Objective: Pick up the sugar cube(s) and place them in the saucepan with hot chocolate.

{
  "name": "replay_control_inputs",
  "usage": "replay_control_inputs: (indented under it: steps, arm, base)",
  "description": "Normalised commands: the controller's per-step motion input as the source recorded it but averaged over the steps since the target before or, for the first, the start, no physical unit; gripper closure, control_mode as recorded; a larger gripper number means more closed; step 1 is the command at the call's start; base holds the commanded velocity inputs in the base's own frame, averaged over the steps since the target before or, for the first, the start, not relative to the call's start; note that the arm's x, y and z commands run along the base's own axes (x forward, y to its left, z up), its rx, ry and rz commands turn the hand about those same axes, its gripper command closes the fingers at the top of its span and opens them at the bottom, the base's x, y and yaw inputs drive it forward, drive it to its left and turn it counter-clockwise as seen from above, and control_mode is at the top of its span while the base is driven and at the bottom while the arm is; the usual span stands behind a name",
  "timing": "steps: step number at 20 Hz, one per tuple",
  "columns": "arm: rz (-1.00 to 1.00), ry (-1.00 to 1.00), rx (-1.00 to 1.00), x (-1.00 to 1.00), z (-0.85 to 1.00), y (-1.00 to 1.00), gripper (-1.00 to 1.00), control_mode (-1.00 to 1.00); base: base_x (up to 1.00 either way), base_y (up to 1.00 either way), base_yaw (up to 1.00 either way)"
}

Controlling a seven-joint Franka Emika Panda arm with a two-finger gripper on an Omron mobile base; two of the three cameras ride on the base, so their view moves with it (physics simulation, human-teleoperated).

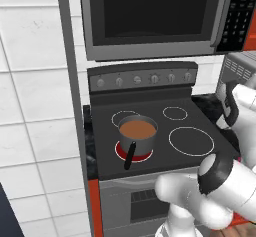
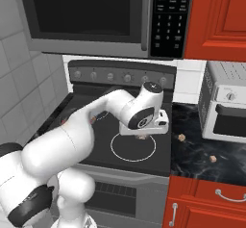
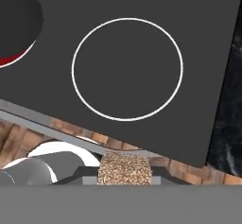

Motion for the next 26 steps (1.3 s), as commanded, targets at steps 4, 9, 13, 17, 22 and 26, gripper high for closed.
replay_control_inputs:
  steps: [4, 9, 13, 17, 22, 26]
  arm:
    - [0.07, -0.08, 0.00, 0.00, 0.47, 1.00, 1.00, -1.00]
    - [0.05, -0.10, 0.00, 0.00, 0.42, 1.00, 1.00, -1.00]
    - [0.02, -0.11, 0.00, 0.11, 0.16, 1.00, 1.00, -1.00]
    - [0.00, -0.12, -0.01, 0.20, 0.19, 1.00, 1.00, -1.00]
    - [0.00, -0.03, -0.09, 0.20, 0.09, 1.00, 1.00, -1.00]
    - [-0.03, 0.00, -0.12, 0.28, 0.00, 0.82, 1.00, -1.00]
  base:
    - [0.00, 0.00, 0.00]
    - [0.00, 0.00, 0.00]
    - [0.00, 0.00, 0.00]
    - [0.00, 0.00, 0.00]
    - [0.00, 0.00, 0.00]
    - [0.00, 0.00, 0.00]
